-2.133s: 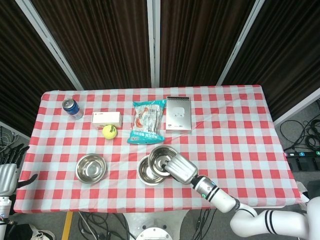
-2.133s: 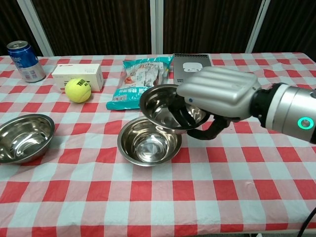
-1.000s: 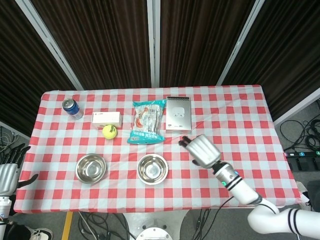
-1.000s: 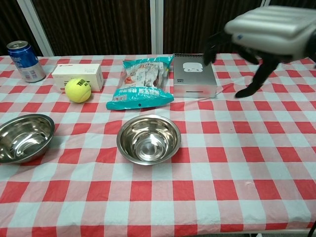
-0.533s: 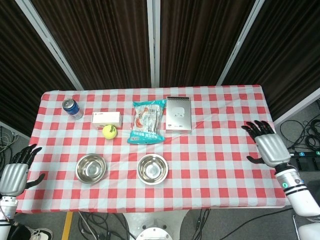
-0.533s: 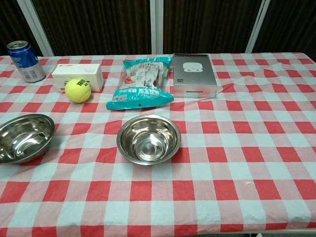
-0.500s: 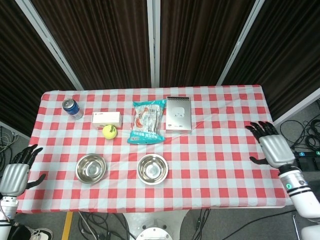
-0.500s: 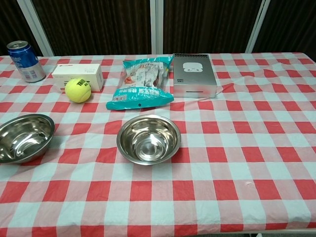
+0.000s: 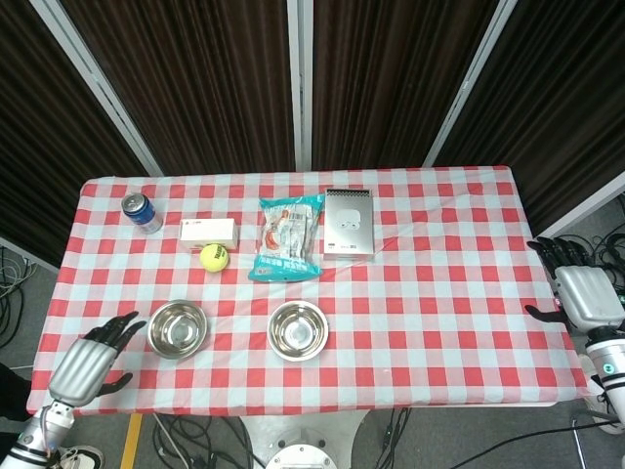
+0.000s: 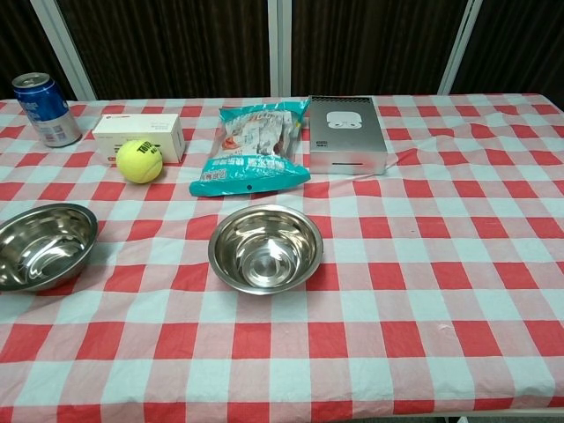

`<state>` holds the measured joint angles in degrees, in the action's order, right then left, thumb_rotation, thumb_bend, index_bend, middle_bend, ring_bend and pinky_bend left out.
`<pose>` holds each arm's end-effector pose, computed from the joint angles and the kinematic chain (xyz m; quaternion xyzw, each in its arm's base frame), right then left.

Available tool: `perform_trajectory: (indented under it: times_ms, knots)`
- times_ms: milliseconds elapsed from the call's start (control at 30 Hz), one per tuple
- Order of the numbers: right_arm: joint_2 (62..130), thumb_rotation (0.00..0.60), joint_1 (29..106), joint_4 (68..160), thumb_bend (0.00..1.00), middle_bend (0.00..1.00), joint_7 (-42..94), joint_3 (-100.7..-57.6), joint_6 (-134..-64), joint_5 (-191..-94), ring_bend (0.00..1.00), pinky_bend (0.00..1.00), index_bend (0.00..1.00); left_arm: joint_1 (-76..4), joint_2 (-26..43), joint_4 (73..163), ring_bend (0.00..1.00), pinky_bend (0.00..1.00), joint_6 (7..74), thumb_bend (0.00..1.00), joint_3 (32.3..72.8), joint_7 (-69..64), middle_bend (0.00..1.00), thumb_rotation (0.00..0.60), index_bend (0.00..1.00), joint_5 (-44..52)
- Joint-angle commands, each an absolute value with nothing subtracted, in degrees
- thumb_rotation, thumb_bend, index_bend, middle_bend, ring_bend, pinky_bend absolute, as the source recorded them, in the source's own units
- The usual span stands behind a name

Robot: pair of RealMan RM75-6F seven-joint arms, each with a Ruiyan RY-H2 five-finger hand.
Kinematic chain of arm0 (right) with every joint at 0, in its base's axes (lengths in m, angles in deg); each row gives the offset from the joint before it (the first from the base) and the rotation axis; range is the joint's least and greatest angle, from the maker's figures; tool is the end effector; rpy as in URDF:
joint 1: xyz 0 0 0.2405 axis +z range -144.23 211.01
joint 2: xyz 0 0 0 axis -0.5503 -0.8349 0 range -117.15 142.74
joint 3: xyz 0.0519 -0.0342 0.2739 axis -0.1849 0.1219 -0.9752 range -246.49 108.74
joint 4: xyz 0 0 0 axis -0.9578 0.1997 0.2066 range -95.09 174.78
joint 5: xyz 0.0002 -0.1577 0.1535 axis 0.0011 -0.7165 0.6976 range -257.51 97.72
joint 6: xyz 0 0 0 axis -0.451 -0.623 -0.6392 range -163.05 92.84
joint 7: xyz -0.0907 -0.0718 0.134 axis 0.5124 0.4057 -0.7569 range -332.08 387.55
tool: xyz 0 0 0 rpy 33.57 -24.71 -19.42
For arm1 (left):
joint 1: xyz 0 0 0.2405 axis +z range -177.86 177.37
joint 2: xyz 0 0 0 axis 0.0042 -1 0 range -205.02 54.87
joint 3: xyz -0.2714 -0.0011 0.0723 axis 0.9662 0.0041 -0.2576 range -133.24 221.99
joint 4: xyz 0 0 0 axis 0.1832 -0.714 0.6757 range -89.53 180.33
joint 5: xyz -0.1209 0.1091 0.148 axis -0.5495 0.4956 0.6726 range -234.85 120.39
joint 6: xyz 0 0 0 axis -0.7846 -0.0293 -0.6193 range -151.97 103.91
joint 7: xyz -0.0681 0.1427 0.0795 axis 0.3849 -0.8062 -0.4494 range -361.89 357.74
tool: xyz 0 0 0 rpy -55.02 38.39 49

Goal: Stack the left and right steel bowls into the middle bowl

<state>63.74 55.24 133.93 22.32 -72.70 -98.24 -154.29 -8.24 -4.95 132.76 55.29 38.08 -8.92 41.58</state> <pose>-0.3241 -0.3152 0.2043 0.6478 -0.4173 0.3129 0.5553 -0.3190 0.1893 0.0760 -0.7365 -0.3485 -0.3349 0.4733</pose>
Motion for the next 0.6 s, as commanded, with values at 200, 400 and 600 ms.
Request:
perform_trajectory:
  times_ms: [200, 400, 600]
  knots:
    - [64.7, 0.6, 54.9, 133.3, 0.1, 0.05, 23.5, -73.0, -97.4, -153.4, 0.0, 0.0, 0.09, -10.9, -1.7, 130.6, 0.5, 0.69, 52.1, 0.25, 38.1, -13.0, 0.32, 0.6, 0.33, 43.2]
    - [64.8, 0.6, 54.5, 132.5, 0.1, 0.05, 22.8, -73.5, -97.3, -153.0, 0.0, 0.0, 0.09, -11.1, -1.2, 130.6, 0.83, 0.87, 50.6, 0.26, 38.0, -14.9, 0.38, 0.6, 0.39, 41.6]
    - [65.0, 0.6, 54.7, 131.9, 0.1, 0.05, 22.5, -73.9, -96.2, -152.8, 0.0, 0.0, 0.09, -11.6, 0.0, 129.2, 0.88, 0.9, 48.3, 0.26, 37.8, -15.9, 0.4, 0.6, 0.41, 39.9]
